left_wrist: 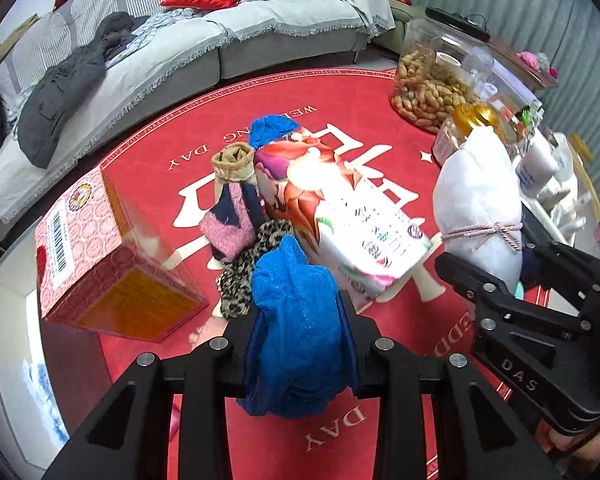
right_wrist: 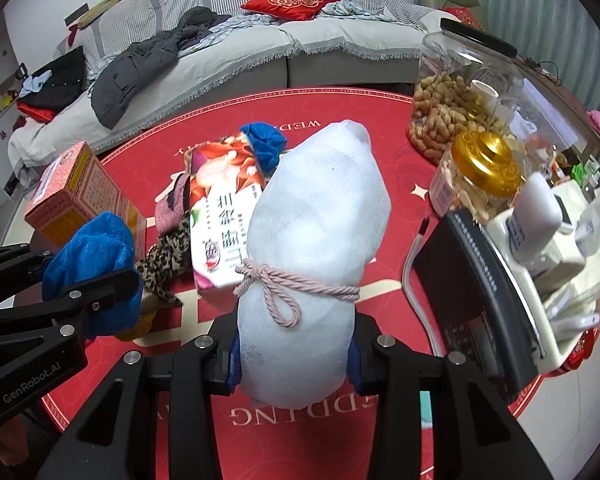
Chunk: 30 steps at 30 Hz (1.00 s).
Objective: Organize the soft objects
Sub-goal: 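Lift the blue cloth and white tied bundle off the table with both tools, then carry the blue cloth and white tied bundle over the open white box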
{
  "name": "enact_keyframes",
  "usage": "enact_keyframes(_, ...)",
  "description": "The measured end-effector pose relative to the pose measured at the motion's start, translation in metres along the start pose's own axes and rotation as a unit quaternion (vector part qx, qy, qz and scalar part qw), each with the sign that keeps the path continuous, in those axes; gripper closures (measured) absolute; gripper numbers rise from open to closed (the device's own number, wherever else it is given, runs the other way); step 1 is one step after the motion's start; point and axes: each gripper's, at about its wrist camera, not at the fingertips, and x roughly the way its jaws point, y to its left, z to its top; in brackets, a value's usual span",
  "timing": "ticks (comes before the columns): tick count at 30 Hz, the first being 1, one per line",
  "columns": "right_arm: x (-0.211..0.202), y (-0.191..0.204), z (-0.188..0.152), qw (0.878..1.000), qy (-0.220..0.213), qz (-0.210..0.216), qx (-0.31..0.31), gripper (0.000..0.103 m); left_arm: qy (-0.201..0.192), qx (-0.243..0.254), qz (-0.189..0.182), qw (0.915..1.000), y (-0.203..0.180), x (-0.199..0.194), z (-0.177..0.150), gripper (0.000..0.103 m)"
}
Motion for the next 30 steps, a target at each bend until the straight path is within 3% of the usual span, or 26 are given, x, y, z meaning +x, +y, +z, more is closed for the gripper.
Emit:
enact_keyframes(15, 0.009, 0.012, 0.045, 1.000, -0.011, -0.004, -0.016, 0.060, -0.025, -0.037, 0.025, 0.9987, 0.027, -0.007, 0.041, 0.068)
enact_keyframes(30, 0.028, 0.034, 0.076, 1.000, -0.001, 0.010, -0.021, 0.060, -0.033, -0.074, 0.039, 0.9960, 0.064, -0.014, 0.060, 0.068)
